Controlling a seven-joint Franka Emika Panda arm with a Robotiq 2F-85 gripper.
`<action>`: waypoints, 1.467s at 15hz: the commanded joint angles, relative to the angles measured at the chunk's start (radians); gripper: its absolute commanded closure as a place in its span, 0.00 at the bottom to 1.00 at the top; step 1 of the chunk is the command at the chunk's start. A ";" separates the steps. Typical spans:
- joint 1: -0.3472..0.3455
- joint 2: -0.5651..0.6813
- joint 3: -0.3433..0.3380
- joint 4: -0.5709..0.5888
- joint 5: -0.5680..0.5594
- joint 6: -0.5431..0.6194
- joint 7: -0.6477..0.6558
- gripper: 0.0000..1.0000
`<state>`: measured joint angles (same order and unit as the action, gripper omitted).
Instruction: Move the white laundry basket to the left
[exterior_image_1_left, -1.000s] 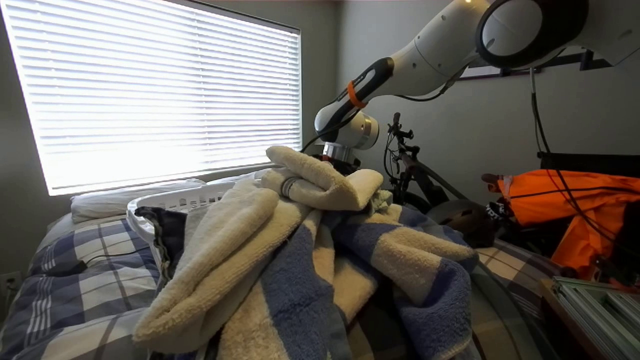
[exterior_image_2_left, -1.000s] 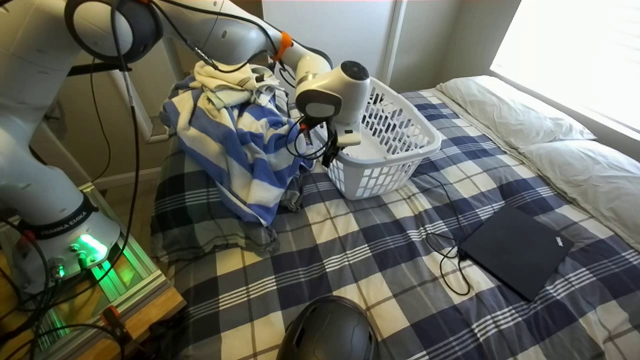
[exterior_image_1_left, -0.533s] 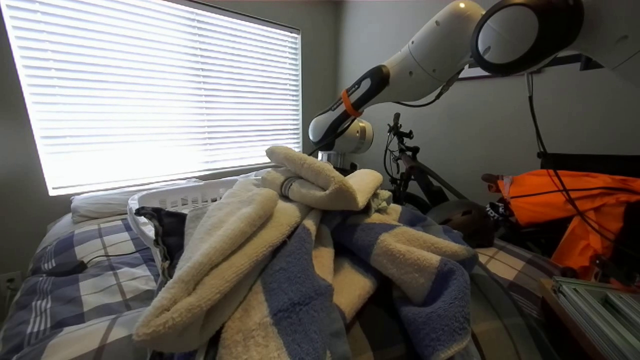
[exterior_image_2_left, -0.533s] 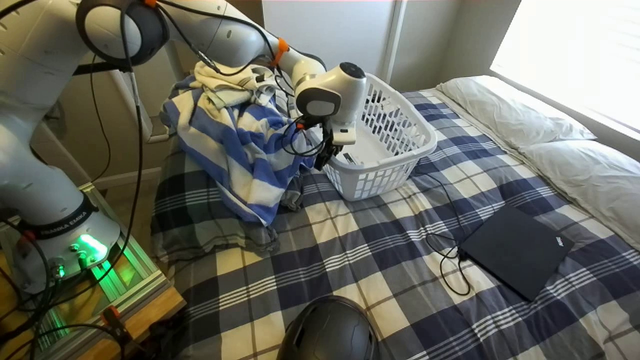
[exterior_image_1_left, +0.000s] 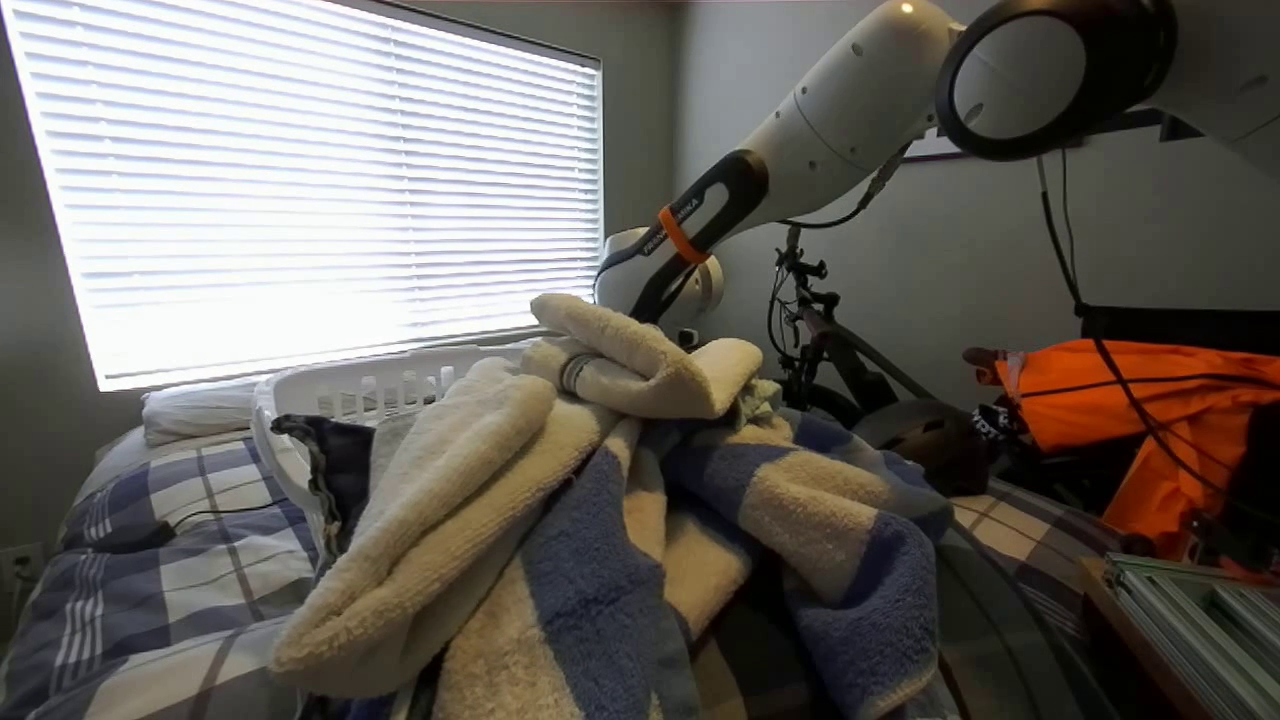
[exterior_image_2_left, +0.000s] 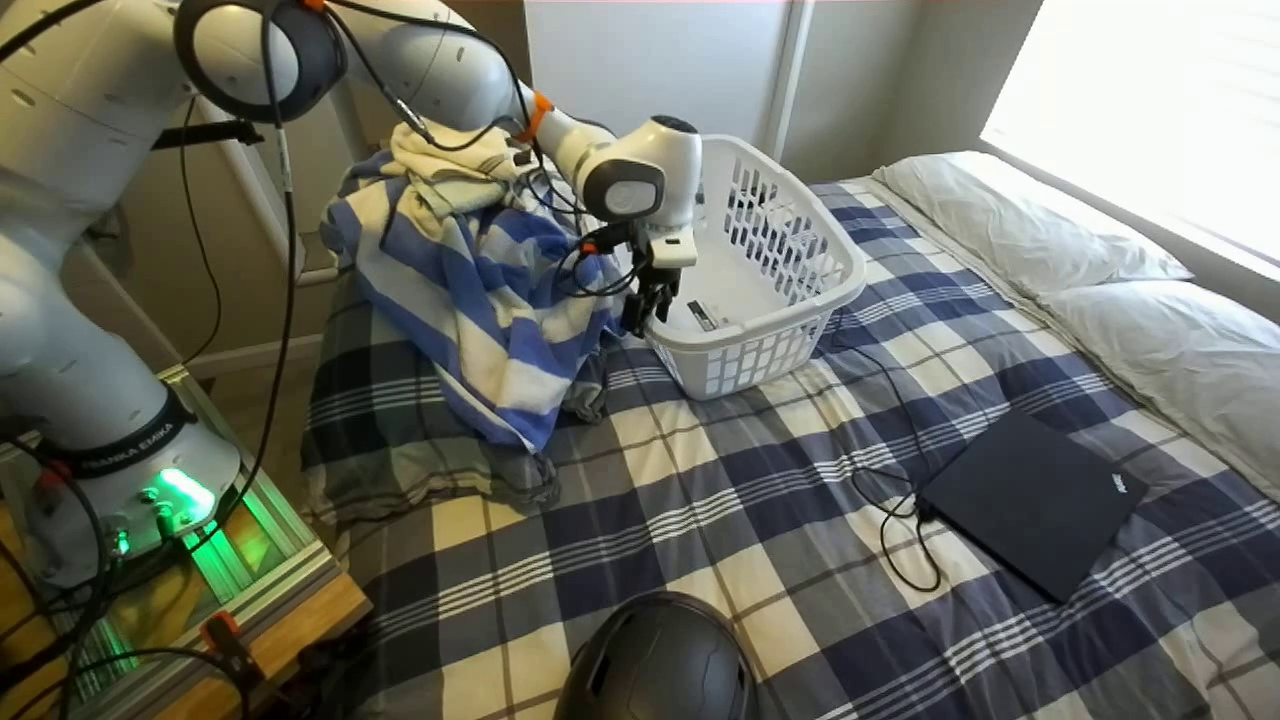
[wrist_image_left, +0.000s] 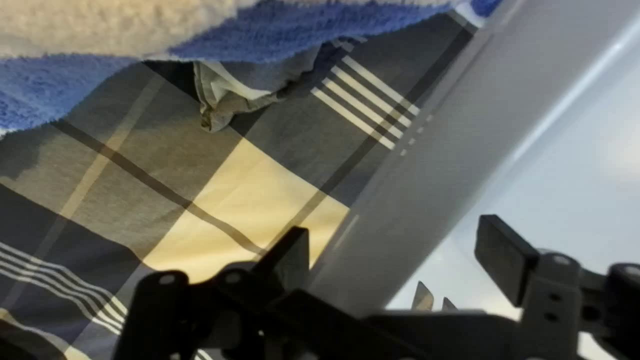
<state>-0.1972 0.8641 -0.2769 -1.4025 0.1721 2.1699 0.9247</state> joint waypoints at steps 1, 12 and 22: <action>0.081 0.059 -0.031 0.016 -0.093 0.151 0.078 0.00; 0.231 -0.013 -0.165 -0.152 -0.305 0.512 0.270 0.00; 0.257 -0.157 -0.091 -0.360 -0.234 0.635 0.238 0.00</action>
<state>0.0256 0.7562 -0.3699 -1.6719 -0.0749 2.7368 1.1528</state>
